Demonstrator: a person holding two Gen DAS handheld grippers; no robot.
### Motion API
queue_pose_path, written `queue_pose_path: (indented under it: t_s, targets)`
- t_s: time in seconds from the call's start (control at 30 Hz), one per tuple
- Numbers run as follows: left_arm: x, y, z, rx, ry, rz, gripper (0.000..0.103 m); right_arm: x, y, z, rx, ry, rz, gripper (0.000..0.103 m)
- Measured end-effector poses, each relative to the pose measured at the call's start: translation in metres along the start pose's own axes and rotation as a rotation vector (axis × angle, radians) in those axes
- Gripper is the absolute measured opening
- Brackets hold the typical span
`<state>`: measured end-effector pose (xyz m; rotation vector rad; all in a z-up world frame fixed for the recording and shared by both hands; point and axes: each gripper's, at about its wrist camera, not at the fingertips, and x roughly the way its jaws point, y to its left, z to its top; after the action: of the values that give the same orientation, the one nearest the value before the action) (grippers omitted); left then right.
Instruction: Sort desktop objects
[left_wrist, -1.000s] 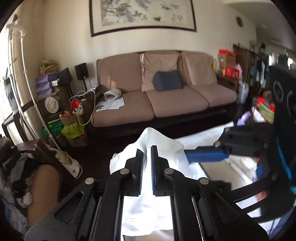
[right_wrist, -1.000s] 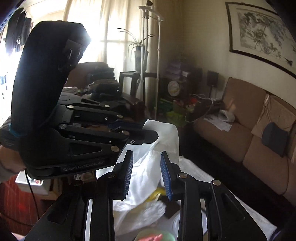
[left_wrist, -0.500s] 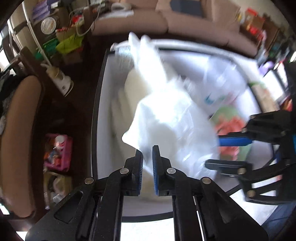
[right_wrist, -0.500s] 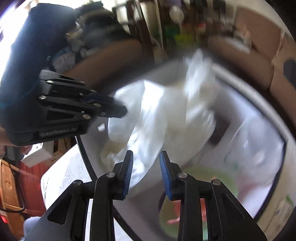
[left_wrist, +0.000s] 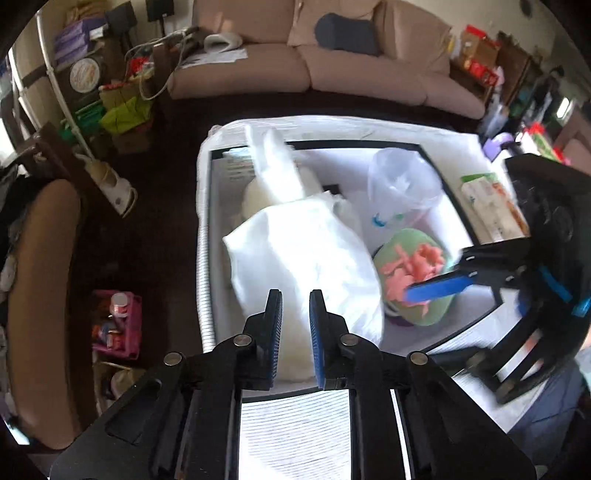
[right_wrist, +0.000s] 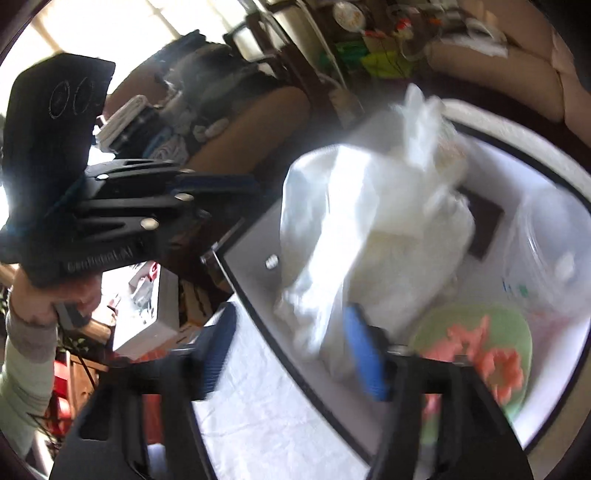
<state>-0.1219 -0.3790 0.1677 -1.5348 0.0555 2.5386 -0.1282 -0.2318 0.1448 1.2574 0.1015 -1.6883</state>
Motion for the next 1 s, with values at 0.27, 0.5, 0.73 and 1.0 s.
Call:
queue_pose_path:
  t_s: [0.27,0.5,0.73,1.0]
  targets:
    - [0.025,0.014,0.033,-0.002,-0.072,0.001,0.043,-0.029,-0.064,0.017,0.389,-0.230,0.179,0.071]
    - [0.047,-0.001,0.046,0.331,-0.067,-0.005,0.057,-0.016,-0.057,0.076,0.077,-0.178,0.009,0.075]
    - [0.080,0.011,0.040,0.434,0.041,-0.057,0.057,0.036,-0.046,0.067,-0.278,0.000,-0.087,0.076]
    - [0.081,0.019,0.022,0.471,0.034,-0.064,0.057,0.063,-0.033,0.043,-0.414,0.037,-0.020,0.024]
